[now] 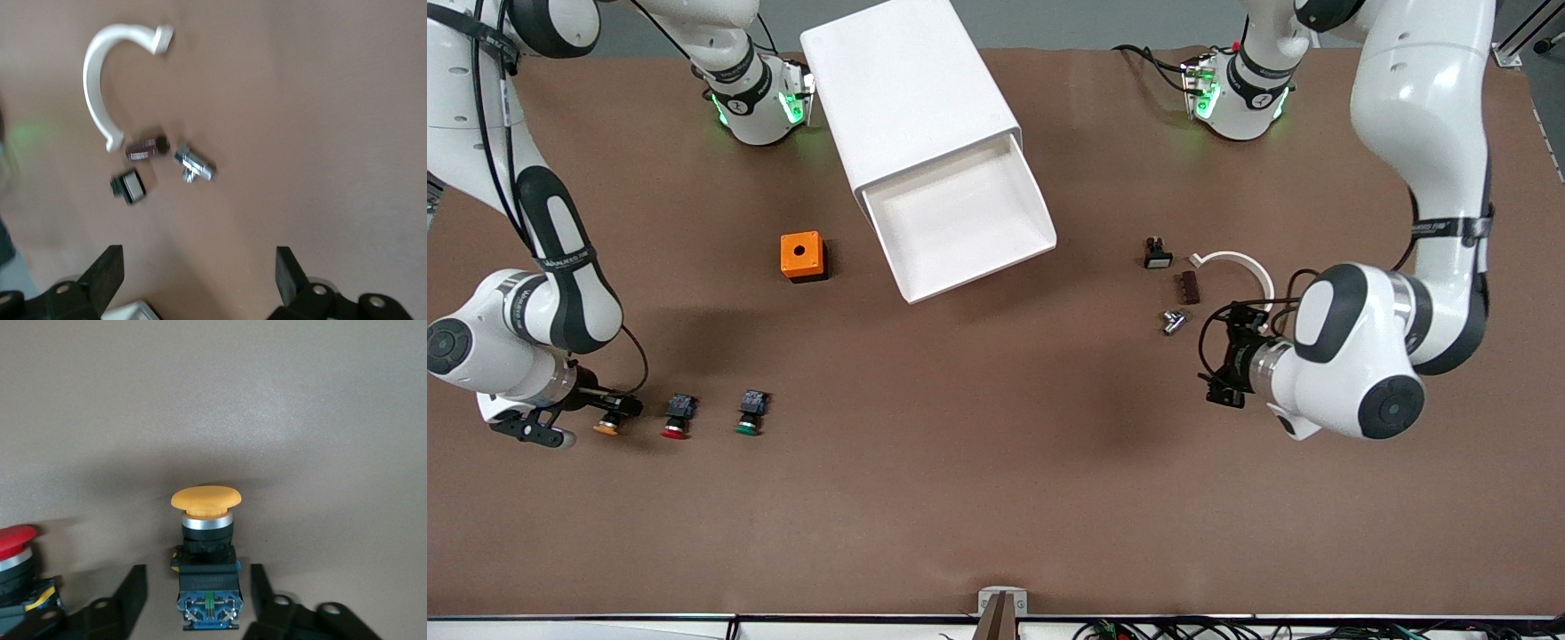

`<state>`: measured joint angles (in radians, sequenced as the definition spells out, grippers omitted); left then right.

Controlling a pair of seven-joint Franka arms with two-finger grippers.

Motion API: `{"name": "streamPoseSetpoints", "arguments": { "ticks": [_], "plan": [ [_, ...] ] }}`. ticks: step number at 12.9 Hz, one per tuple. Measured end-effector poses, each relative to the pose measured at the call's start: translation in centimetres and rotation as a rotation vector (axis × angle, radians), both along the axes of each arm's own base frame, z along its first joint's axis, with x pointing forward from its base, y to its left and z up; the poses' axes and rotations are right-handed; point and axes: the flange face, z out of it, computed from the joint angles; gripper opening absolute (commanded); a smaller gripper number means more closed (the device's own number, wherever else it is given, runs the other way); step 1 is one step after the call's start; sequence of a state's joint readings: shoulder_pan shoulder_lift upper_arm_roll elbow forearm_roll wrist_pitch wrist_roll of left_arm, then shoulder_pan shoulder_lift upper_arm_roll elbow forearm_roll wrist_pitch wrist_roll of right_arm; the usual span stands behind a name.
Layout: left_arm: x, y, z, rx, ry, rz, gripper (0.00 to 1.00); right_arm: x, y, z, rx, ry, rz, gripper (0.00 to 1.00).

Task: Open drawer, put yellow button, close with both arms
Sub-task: 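Grasp the yellow button with the right gripper while the left gripper withdraws, then carry the yellow button into the open drawer with the right gripper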

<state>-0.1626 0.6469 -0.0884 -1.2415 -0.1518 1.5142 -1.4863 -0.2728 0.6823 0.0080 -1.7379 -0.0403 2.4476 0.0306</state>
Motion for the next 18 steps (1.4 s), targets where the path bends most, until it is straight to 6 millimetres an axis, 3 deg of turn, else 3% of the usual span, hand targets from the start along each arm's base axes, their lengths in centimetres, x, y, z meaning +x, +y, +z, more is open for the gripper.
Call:
{"name": "streamPoseSetpoints", "arguments": {
  "ticks": [5,7,9,12,14,16,18],
  "plan": [
    [-0.5,2.2,8.3,-0.015,-0.164,-0.303,1.00,0.4,0.4,0.7,-0.001,-0.007,0.014,0.00],
    [-0.9,2.6,10.6,-0.030,-0.205,-0.433,1.00,0.9,1.4,3.9,0.011,0.030,0.016,0.00],
    [-1.2,3.1,12.3,-0.028,-0.235,-0.565,1.00,1.1,4.0,10.4,0.019,0.078,-0.030,0.00],
    [-1.6,3.1,14.0,-0.056,-0.260,-0.731,1.00,-0.6,12.6,20.8,0.028,0.135,-0.150,0.00],
    [-1.9,2.3,14.7,-0.082,-0.278,-0.822,1.00,-2.8,19.3,26.1,0.055,0.165,-0.246,0.00],
    [-2.3,-0.1,15.0,-0.113,-0.306,-0.904,1.00,-5.3,25.9,29.8,0.053,0.176,-0.335,0.00],
    [-2.9,-3.1,14.7,-0.135,-0.328,-0.955,1.00,-7.8,33.1,32.1,0.038,0.160,-0.406,0.00]
  ]
}}
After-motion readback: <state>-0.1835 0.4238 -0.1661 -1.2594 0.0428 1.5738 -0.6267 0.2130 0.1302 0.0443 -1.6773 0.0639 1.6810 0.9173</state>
